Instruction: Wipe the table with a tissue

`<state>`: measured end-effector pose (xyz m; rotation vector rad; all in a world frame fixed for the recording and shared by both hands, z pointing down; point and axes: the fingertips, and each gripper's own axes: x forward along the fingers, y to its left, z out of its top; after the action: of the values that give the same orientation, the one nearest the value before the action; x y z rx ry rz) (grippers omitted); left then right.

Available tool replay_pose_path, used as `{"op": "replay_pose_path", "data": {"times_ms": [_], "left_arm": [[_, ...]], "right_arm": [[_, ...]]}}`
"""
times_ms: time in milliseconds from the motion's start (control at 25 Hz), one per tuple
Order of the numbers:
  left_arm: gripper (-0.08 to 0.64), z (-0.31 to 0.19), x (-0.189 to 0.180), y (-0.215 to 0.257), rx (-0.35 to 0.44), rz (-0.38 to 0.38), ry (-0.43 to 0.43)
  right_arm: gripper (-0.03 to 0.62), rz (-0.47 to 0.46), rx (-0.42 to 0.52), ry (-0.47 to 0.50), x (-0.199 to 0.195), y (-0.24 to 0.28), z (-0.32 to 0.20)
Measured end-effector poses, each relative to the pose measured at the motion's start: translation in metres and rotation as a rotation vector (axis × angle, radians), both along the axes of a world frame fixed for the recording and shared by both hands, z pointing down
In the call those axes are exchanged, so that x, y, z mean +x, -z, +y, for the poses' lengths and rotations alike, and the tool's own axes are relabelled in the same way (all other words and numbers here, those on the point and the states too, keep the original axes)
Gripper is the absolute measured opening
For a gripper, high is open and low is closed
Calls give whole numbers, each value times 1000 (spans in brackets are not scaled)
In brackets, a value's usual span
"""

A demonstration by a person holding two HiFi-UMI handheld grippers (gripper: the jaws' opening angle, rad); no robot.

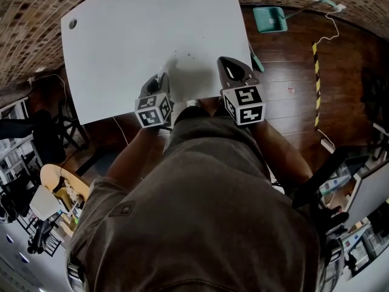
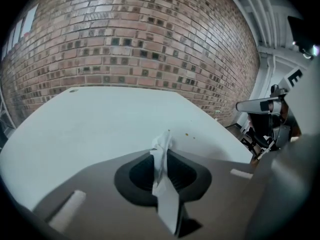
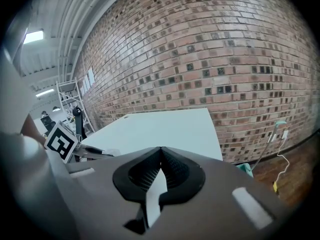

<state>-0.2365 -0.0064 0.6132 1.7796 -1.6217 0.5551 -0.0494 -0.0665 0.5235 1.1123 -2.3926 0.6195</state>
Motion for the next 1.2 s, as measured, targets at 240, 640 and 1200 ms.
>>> {"op": "replay_pose_path", "data": {"times_ms": [240,640,1200], "left_arm": [[40,-7,10,-1,-1,2,-24],[40,-41,-3,10,38,-37,8],[40,-64,-2,-2,-8,-65,51]], "right_arm": [[14,-1,2,-5,5,-1,-6],[14,40,19,9,9,-6,-25],[14,54,14,25,34,-17,-48]]}}
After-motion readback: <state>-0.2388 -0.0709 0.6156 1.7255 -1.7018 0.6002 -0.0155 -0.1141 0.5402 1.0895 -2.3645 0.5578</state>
